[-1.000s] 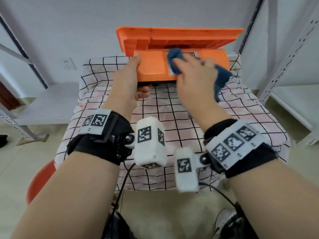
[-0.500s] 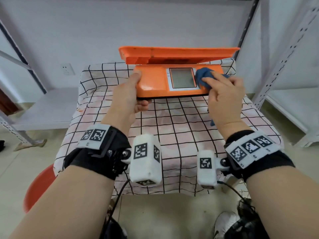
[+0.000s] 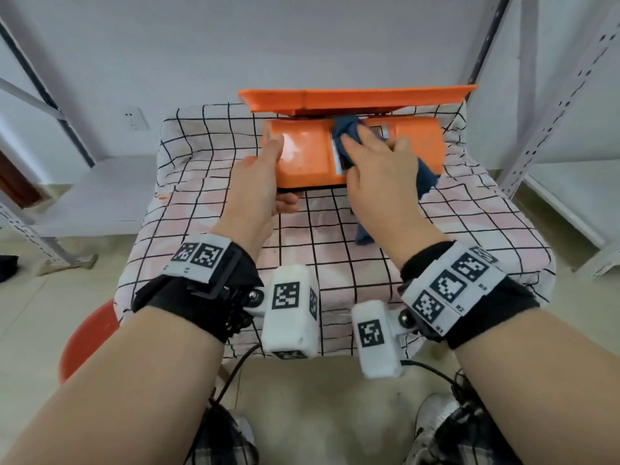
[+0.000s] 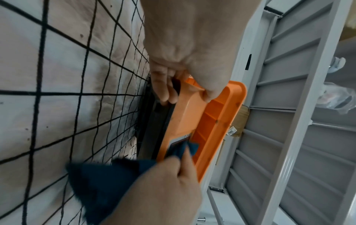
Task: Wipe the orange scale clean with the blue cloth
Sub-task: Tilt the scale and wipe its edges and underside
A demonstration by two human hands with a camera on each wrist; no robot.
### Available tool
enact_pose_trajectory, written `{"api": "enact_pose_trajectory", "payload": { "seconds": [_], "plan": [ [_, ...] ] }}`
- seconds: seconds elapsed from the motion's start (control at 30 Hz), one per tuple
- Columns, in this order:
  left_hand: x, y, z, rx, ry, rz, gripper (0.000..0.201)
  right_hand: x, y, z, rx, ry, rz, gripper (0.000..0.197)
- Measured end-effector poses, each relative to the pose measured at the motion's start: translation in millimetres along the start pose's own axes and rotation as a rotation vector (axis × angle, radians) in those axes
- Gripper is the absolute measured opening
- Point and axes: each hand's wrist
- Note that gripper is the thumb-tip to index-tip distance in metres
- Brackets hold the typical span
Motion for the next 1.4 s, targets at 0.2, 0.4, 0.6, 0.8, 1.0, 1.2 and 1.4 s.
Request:
{"api": "enact_pose_trajectory", "payload": {
  "seconds": [0.2, 0.4, 0.6, 0.8, 1.0, 1.2, 1.4],
  "plan": [
    [4, -3, 1, -0.006, -0.009, 0.030, 0.032, 6, 28, -4, 0.060, -0.016, -0.034, 0.054],
    [0, -5, -4, -0.033, -0.027, 0.044, 0.049, 19, 36, -3, -0.126, -0.049, -0.065, 0.048],
    [0, -5, -2, -0.015, 0.000, 0.027, 0.035, 6, -13, -11, 0.067, -0.101, 0.165, 0.052],
    [4, -3, 2, -0.006, 0.008, -0.040, 0.031, 3, 9, -28, 0.297, 0.119, 0.249, 0.032],
    [4, 1, 0, -0.014, 0.013, -0.063, 0.031, 14, 72, -33, 0.152, 0.254, 0.139, 0.032],
    [4, 1, -1, -0.014, 0.024, -0.054, 0.030, 22, 82, -22, -0.348, 0.180, 0.214, 0.044],
    [-1, -4, -7, -0.027, 0.021, -0.022, 0.030, 22, 50, 11, -0.324, 0.007, 0.024, 0.048]
  ]
}}
Point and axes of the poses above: each hand's wrist, its own z-axis towards the middle knuckle, its own x-axis out of the back of the hand, y = z × x, and after that the axes turned 11 degrees about y, right-handed
